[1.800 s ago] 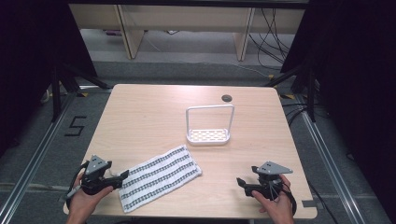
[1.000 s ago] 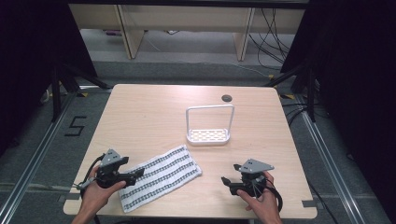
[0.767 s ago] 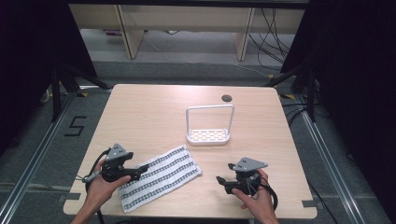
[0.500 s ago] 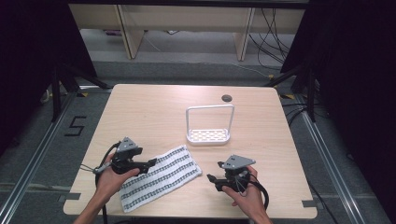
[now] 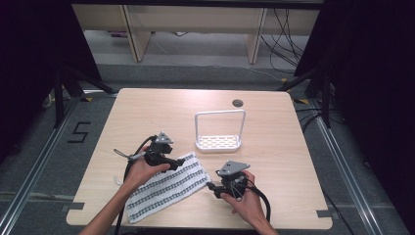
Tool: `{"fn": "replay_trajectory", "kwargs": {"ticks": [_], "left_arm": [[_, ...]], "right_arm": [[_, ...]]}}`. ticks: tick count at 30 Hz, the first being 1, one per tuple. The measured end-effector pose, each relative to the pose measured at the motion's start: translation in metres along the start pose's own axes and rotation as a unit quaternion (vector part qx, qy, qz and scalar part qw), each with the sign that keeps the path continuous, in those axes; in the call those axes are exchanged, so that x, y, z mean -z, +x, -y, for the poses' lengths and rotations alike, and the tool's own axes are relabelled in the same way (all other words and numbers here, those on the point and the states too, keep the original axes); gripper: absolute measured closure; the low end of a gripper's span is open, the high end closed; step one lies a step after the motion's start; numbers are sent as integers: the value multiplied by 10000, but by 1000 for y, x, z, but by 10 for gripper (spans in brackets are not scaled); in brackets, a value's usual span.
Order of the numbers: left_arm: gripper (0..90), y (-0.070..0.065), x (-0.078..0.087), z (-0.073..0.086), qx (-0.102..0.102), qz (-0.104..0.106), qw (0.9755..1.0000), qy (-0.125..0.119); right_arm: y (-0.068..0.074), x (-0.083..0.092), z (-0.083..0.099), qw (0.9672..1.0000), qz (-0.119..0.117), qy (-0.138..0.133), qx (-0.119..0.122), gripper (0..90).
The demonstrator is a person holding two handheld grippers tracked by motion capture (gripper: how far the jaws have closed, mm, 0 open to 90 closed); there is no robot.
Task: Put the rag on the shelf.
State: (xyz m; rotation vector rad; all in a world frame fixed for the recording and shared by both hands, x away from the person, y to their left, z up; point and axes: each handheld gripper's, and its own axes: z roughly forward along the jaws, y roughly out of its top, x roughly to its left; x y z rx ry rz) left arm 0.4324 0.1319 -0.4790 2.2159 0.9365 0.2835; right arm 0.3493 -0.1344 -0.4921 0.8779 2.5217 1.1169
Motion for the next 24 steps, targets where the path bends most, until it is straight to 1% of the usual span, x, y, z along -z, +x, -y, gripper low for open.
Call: {"fn": "replay_trajectory", "kwargs": {"ticks": [1, 3, 4, 6, 8, 9, 10, 11, 12, 15, 16, 17, 18, 19, 20, 21, 22, 23, 24], "left_arm": [[278, 0, 0, 0, 0, 0, 10000, 0], [275, 0, -7, -2, -115, 35, 9999, 115], [275, -1, -13, -4, -121, 63, 9998, 124], [276, -1, -15, -5, -122, 64, 9998, 126], [280, -3, -22, -7, -180, 94, 9998, 43], [280, -3, -22, -7, -180, 94, 9998, 43], [280, -5, -27, -8, -247, 149, 9996, 22], [280, -5, -27, -8, -247, 149, 9996, 22], [282, -7, -31, -10, -328, 146, 9993, 49], [296, -8, -34, -12, -320, 138, 9994, 17], [300, -9, -37, -15, -367, 154, 9992, 1], [311, -9, -37, -15, -367, 154, 9992, 1], [324, -11, -39, -17, -446, 194, 9988, -19], [334, -11, -39, -17, -446, 194, 9988, -19], [344, -12, -41, -19, -504, 245, 9984, -10], [351, -12, -41, -19, -504, 245, 9984, -10], [357, -12, -42, -20, -524, 256, 9983, -2], [366, -12, -42, -20, -556, 262, 9981, 2], [366, -12, -43, -21, -544, 285, 9981, 20]], "right_arm": [[0, 0, 0, 10000, 0, 0, 0, 446], [0, -3, -2, 10000, 8, 19, 41, 446], [-2, -6, -3, 10000, 42, 51, 75, 450], [-2, -8, -3, 10000, 41, 62, 54, 451], [-3, -13, -5, 9999, 15, 92, 43, 456], [-3, -13, -5, 9999, 15, 92, 43, 456], [-2, -16, -6, 10000, 43, 34, 84, 458], [-2, -16, -6, 10000, 43, 34, 84, 458], [-1, -16, -8, 9999, 26, 135, 53, 461], [-1, -21, -7, 9999, 56, 71, 115, 463], [-1, -22, -8, 9998, 30, 165, 135, 463], [-1, -22, -8, 9998, 30, 165, 135, 463], [-1, -22, -9, 9997, 17, 196, 107, 463], [-1, -22, -9, 9997, 17, 196, 107, 463], [-1, -25, -8, 9998, 65, 124, 106, 464], [-1, -25, -8, 9998, 65, 124, 106, 464], [-1, -25, -9, 9997, 30, 215, 107, 463], [-1, -27, -8, 9998, 66, 172, 88, 463], [-1, -27, -8, 9998, 66, 172, 88, 463]]}}
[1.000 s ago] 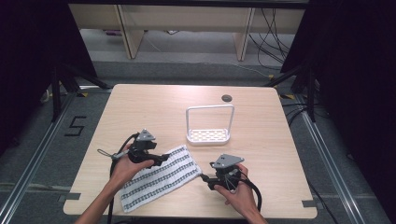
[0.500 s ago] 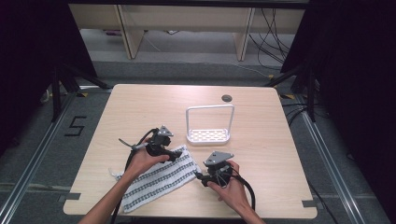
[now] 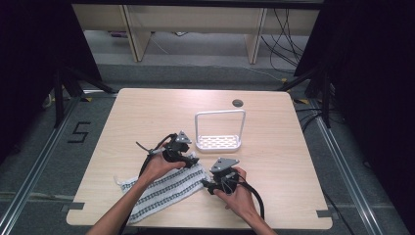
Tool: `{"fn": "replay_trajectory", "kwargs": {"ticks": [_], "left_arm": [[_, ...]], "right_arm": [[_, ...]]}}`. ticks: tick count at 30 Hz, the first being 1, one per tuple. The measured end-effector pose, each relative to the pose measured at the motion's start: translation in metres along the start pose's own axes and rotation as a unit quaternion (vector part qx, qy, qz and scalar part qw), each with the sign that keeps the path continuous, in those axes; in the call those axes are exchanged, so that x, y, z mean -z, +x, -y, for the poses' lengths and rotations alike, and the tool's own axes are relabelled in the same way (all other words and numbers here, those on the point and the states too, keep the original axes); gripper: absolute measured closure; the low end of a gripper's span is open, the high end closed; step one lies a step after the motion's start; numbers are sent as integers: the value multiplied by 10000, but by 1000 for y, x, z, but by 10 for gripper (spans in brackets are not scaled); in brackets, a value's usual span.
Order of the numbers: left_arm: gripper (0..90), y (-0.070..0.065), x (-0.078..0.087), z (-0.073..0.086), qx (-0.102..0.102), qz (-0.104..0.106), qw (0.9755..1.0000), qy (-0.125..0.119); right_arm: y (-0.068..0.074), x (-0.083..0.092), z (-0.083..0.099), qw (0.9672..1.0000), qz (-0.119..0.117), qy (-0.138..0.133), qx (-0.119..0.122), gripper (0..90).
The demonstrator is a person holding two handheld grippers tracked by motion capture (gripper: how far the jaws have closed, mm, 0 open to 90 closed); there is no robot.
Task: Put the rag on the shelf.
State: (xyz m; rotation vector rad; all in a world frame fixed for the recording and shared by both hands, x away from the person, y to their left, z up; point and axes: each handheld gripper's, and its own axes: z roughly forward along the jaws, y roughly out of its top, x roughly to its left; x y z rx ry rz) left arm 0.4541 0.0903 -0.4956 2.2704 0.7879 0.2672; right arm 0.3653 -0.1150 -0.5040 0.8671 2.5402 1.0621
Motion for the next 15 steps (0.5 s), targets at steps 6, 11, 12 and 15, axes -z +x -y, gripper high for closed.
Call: {"fn": "replay_trajectory", "kwargs": {"ticks": [6, 11, 12, 15], "left_arm": [[384, 0, -6, 3, -3, 54, 9999, 158], [397, 0, -8, 3, -30, 47, 9998, 181], [402, 0, -8, 3, -36, 52, 9998, 172], [416, 1, -8, 3, -56, 13, 9998, 198]], "right_arm": [[-2, -3, -1, 9999, -20, 139, 7, 463], [-2, -8, 0, 9999, -35, 86, 72, 465], [-3, -9, 0, 9999, -20, 95, 89, 464], [-2, -9, 0, 9999, -60, 136, -36, 469]]}}
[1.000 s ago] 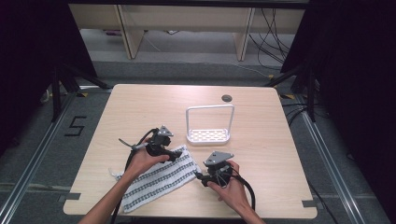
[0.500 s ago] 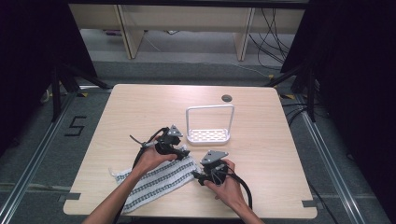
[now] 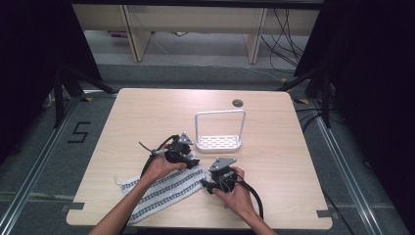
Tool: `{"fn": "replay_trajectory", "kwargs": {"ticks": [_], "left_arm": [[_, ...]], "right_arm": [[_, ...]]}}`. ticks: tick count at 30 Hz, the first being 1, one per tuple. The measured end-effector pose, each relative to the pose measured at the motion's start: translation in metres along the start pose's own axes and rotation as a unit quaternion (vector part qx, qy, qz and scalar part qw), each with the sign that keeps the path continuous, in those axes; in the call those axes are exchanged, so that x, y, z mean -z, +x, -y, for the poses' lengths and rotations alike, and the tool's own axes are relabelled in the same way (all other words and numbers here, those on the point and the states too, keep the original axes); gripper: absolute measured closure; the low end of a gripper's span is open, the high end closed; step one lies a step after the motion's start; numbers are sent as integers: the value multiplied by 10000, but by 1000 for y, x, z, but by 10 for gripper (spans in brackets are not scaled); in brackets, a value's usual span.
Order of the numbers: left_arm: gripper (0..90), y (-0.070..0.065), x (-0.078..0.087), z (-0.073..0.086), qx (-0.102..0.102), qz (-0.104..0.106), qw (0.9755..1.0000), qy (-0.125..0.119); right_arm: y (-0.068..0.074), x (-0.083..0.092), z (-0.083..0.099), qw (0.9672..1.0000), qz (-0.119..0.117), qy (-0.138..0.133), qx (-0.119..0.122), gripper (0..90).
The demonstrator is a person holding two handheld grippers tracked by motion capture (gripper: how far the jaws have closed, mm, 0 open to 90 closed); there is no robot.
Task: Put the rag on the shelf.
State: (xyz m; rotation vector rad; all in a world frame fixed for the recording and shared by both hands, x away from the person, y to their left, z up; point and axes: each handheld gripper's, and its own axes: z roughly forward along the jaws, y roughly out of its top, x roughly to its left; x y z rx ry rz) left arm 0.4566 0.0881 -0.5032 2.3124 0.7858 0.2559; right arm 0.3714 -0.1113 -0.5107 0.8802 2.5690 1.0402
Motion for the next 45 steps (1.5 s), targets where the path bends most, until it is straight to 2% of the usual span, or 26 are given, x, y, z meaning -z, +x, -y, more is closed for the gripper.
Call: {"fn": "replay_trajectory", "kwargs": {"ticks": [1, 6, 8, 12, 14, 15, 16, 17, 19, 20, 22, 24, 25, 28, 29, 30, 31, 34, 35, 37, 39, 41, 42, 43, 44, 45], "left_arm": [[425, 1, -1, 1, 52, -2, 10000, -40], [458, 2, -2, 1, 18, -4, 10000, -17], [490, 3, -1, 1, 11, -36, 10000, 8], [572, 4, 0, 2, -14, -40, 10000, 18], [594, 2, 1, 2, -12, -27, 10000, 2], [657, 2, 2, 2, -96, -2, 9999, 46], [684, 2, 2, 2, -96, -2, 9999, 46], [712, 2, 2, 2, -78, 8, 10000, 53], [776, 1, 2, 2, -16, -9, 10000, 25], [811, 2, 3, 2, -49, 1, 10000, 81], [831, 0, 2, 3, 5, -38, 10000, 36], [848, -2, 5, 2, -42, -78, 9999, 89], [849, -2, 6, 3, -28, -87, 10000, 37], [849, -3, 14, 1, 67, -105, 9999, -118], [849, -3, 22, -1, 190, -101, 9995, -225], [849, -3, 22, -1, 190, -101, 9995, -225], [849, -4, 30, -4, 219, -163, 9991, -340], [849, -4, 40, -7, 200, -154, 9988, -427], [849, -5, 49, -10, 196, -194, 9983, -507], [849, -4, 53, -11, 206, -186, 9981, -549], [849, -2, 63, -13, 305, -145, 9971, -675], [849, -3, 66, -13, 338, -160, 9969, -693], [849, -2, 69, -13, 352, -138, 9965, -751], [848, -3, 77, -14, 457, -93, 9951, -868], [848, -3, 77, -14, 457, -93, 9951, -868], [848, -5, 87, -16, 498, -107, 9938, -988]], "right_arm": [[0, -1, 1, 10000, 5, -4, -63, 482], [-1, 0, -1, 9999, -83, 98, -88, 514], [-1, 0, -1, 9999, -78, 82, -100, 565], [0, -2, -1, 9999, -132, 11, -80, 645], [-1, -1, -1, 9999, -147, 50, -55, 658], [-1, -1, -2, 9998, -177, 73, -71, 689], [-1, -1, -2, 9998, -177, 73, -71, 689], [-3, -2, -2, 9997, -230, 30, 70, 724], [-4, -5, -2, 9997, -224, -72, 97, 763], [-4, -5, -2, 9997, -232, -87, 89, 782], [-4, -5, -2, 9996, -254, -99, 75, 797], [-5, -3, -3, 9995, -314, -68, 45, 829], [-6, -1, -5, 9993, -340, -148, 16, 846], [-7, 3, -7, 9991, -345, -262, -10, 855], [-8, 5, -8, 9990, -352, -279, -11, 857], [-8, 5, -8, 9990, -352, -279, -11, 857], [-9, 8, -9, 9989, -322, -346, 13, 860], [-9, 11, -11, 9985, -340, -423, -38, 862], [-9, 16, -15, 9981, -329, -518, -25, 863], [-9, 20, -19, 9975, -322, -627, -24, 863], [-10, 25, -23, 9971, -291, -710, -7, 864], [-11, 26, -25, 9964, -334, -774, 20, 865], [-12, 28, -27, 9958, -340, -855, 12, 865], [-13, 33, -31, 9945, -358, -979, -34, 865], [-14, 37, -33, 9938, -358, -1052, -36, 866], [-14, 41, -36, 9937, -359, -1061, -50, 866]]}}
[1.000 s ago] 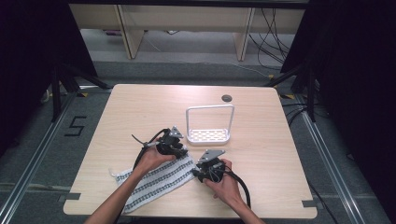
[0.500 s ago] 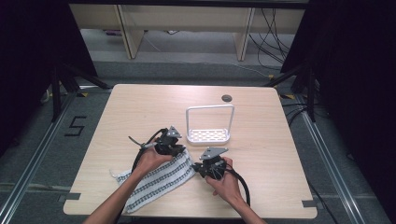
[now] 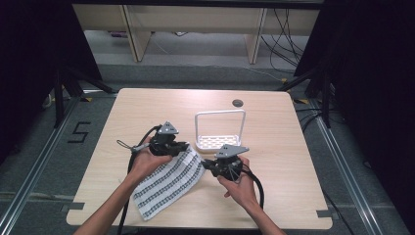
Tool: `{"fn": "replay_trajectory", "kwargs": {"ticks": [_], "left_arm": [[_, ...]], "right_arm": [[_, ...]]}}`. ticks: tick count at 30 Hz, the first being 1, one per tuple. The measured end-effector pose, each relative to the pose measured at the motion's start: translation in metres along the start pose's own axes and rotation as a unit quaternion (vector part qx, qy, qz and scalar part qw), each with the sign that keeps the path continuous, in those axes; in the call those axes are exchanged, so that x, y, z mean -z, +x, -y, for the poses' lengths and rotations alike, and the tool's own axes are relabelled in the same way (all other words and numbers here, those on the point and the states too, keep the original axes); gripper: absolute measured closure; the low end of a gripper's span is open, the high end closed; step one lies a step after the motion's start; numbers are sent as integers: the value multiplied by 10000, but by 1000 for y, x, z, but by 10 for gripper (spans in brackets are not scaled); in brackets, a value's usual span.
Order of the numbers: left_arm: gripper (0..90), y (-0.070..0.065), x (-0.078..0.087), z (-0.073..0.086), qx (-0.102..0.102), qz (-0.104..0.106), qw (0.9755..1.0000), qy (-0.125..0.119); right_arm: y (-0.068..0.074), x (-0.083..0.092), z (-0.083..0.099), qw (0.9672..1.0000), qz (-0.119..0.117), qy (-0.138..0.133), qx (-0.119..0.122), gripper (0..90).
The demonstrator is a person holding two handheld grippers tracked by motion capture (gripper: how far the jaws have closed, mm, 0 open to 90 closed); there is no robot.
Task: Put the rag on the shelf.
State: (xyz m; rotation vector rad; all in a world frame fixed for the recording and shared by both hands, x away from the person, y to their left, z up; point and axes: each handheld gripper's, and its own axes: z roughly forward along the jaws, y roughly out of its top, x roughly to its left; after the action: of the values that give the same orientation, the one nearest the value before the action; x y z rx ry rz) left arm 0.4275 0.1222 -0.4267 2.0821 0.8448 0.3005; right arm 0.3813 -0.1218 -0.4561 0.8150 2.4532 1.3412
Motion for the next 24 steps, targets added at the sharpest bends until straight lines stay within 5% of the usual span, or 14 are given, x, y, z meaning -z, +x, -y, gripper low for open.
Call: {"fn": "replay_trajectory", "kwargs": {"ticks": [8, 12, 16, 20, 24], "left_arm": [[847, -15, 39, -29, 107, 20, 9978, -658], [846, -26, 54, -49, 165, 24, 9960, -883], [845, -33, 55, -56, 214, 38, 9952, -954], [842, -39, 52, -66, 296, 51, 9944, -1010], [842, -41, 50, -78, 400, -45, 9927, -1141]], "right_arm": [[-1, 35, -29, 9985, 73, -528, -157, 868], [-6, 61, -51, 9966, 313, -753, -56, 868], [-14, 73, -63, 9954, 537, -794, 75, 868], [-23, 83, -75, 9946, 666, -788, -59, 869], [-31, 94, -88, 9932, 850, -786, 134, 869]]}}
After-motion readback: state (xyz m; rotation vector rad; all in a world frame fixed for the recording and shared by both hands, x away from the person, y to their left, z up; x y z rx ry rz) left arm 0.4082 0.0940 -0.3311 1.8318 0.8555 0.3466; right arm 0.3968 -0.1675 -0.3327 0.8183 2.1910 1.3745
